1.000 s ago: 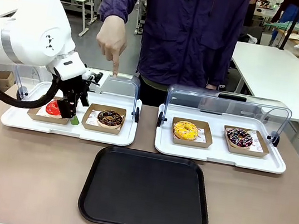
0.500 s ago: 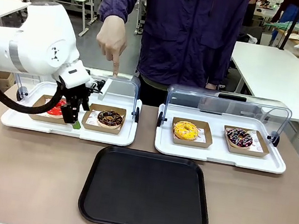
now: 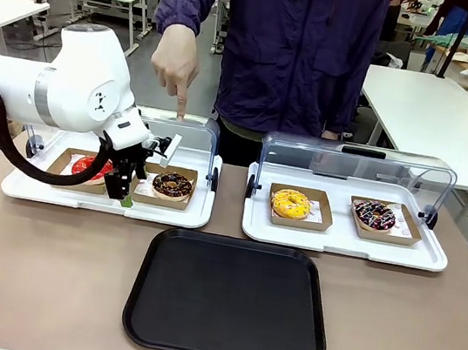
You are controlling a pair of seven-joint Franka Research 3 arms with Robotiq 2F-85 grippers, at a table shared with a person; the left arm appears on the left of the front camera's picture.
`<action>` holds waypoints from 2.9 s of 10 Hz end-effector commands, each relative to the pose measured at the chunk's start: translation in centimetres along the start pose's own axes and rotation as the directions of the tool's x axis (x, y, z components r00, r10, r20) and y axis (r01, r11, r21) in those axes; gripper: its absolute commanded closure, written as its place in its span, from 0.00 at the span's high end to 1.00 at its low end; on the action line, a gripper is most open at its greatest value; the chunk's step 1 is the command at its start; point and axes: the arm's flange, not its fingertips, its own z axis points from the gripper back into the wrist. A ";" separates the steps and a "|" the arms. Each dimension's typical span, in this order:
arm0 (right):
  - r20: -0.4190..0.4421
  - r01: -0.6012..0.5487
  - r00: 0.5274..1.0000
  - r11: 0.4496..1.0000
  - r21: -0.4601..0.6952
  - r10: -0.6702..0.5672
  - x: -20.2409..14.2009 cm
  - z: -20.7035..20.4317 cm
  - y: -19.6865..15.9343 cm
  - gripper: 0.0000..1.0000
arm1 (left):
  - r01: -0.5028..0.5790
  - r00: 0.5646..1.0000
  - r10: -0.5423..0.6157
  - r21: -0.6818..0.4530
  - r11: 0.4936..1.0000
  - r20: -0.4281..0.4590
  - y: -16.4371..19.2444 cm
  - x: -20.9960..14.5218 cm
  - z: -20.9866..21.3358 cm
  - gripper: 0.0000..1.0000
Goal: Move the second donut from the left to the tray.
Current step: Pick up the Paper togo box containing the Donut indicated by the person and place it on the Handle tray.
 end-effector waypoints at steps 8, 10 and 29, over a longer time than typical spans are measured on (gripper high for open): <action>0.031 -0.022 0.999 1.000 0.001 0.022 0.2 -0.1 -0.2 1.00 | 0.002 0.999 -0.001 0.017 1.000 -0.037 1.9 -0.1 -2.8 1.00; 0.031 -0.022 0.999 1.000 0.001 0.022 0.2 -0.1 -0.2 1.00 | -0.003 0.999 0.004 0.010 1.000 -0.041 1.9 -0.2 -2.9 1.00; 0.031 -0.022 0.999 1.000 0.001 0.022 0.2 -0.1 -0.2 1.00 | -0.022 0.999 0.024 0.082 0.996 -0.029 1.6 0.5 0.8 0.02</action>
